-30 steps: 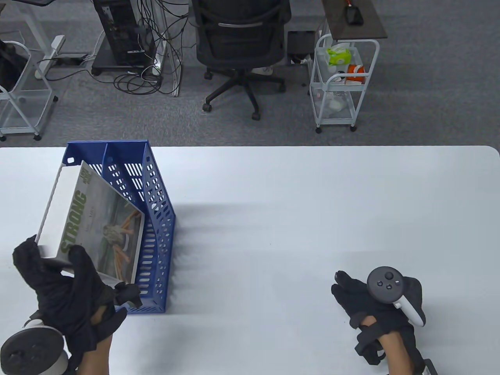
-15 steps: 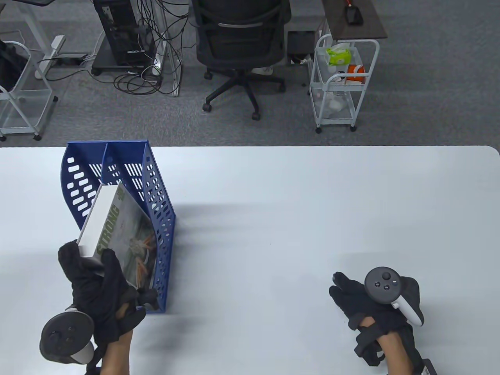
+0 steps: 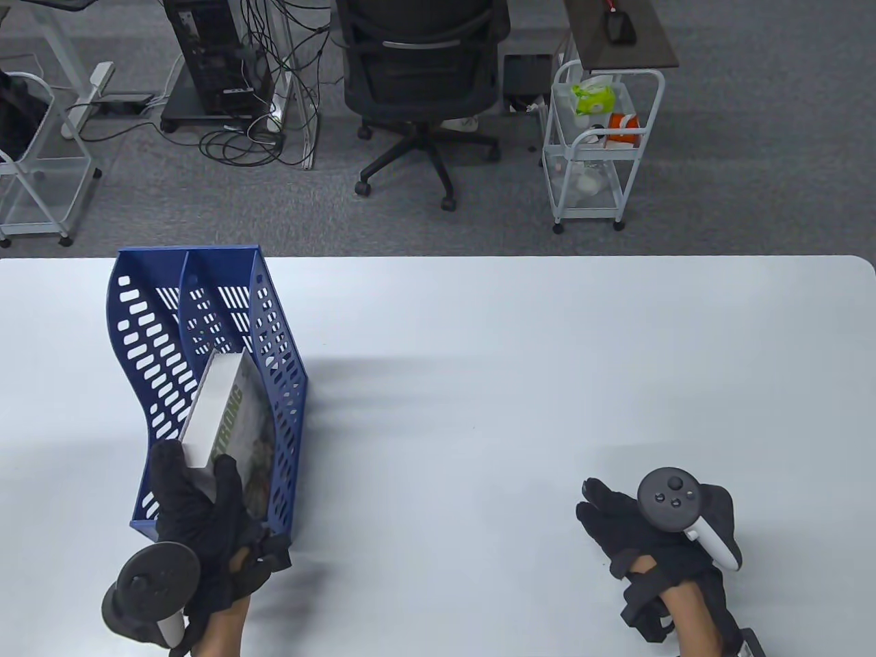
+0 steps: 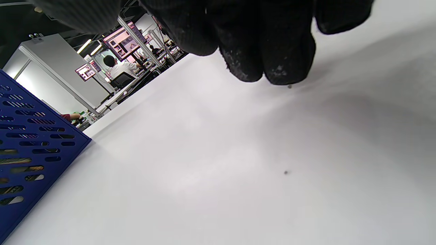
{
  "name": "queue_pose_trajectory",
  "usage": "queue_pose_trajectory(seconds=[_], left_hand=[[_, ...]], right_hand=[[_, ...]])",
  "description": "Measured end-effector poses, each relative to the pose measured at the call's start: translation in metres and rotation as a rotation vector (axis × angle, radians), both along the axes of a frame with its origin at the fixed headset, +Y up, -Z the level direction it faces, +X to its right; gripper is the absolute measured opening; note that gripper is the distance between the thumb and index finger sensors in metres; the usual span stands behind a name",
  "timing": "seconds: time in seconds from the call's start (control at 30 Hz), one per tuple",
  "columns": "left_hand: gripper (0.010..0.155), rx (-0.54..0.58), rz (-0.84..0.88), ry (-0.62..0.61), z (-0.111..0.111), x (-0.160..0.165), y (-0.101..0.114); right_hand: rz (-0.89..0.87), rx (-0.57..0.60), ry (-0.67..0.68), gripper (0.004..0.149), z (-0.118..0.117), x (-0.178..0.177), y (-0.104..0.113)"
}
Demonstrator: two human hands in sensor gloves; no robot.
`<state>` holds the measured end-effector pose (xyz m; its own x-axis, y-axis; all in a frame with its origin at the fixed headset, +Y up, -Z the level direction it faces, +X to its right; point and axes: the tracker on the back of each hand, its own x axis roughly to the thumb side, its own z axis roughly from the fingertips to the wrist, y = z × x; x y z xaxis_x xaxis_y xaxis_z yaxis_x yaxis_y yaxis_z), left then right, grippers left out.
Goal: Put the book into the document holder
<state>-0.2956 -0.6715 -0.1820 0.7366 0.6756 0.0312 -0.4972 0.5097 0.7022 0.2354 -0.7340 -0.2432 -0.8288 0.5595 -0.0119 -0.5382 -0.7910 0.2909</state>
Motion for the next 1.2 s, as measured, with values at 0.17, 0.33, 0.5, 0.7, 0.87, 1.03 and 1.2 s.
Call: queue_pose_trajectory(seconds=[0.17,0.33,0.5,0.7,0.87,1.03,1.2], left_hand=[[0.074,0.004,-0.071,0.025,0.009,0.005,-0.006],[0.073,-0.003,-0.095,0.028,0.015,0.005,-0.007],[0.075,-0.020,-0.088,0.009,0.017,0.004,-0.008],[0.076,0.044,-0.103,-0.005,0.030,0.008,0.002],[0.075,0.177,-0.172,-0.091,0.055,0.033,0.020],[0.074,0.251,-0.275,-0.238,0.068,0.082,0.034],[0.072,0.107,-0.328,-0.417,0.042,0.134,0.030]], right_hand=[[0.001,-0.002,0.001,0.071,0.000,0.000,0.000],[0.006,-0.007,0.002,0.071,0.000,-0.001,-0.001],[0.010,-0.014,0.001,0.072,0.000,-0.001,-0.002],[0.015,-0.029,0.001,0.071,0.000,-0.001,-0.003],[0.017,-0.032,0.004,0.072,-0.001,-0.002,-0.003],[0.021,-0.027,0.005,0.071,-0.001,-0.003,-0.004],[0.022,-0.016,0.010,0.072,-0.002,-0.005,-0.005]])
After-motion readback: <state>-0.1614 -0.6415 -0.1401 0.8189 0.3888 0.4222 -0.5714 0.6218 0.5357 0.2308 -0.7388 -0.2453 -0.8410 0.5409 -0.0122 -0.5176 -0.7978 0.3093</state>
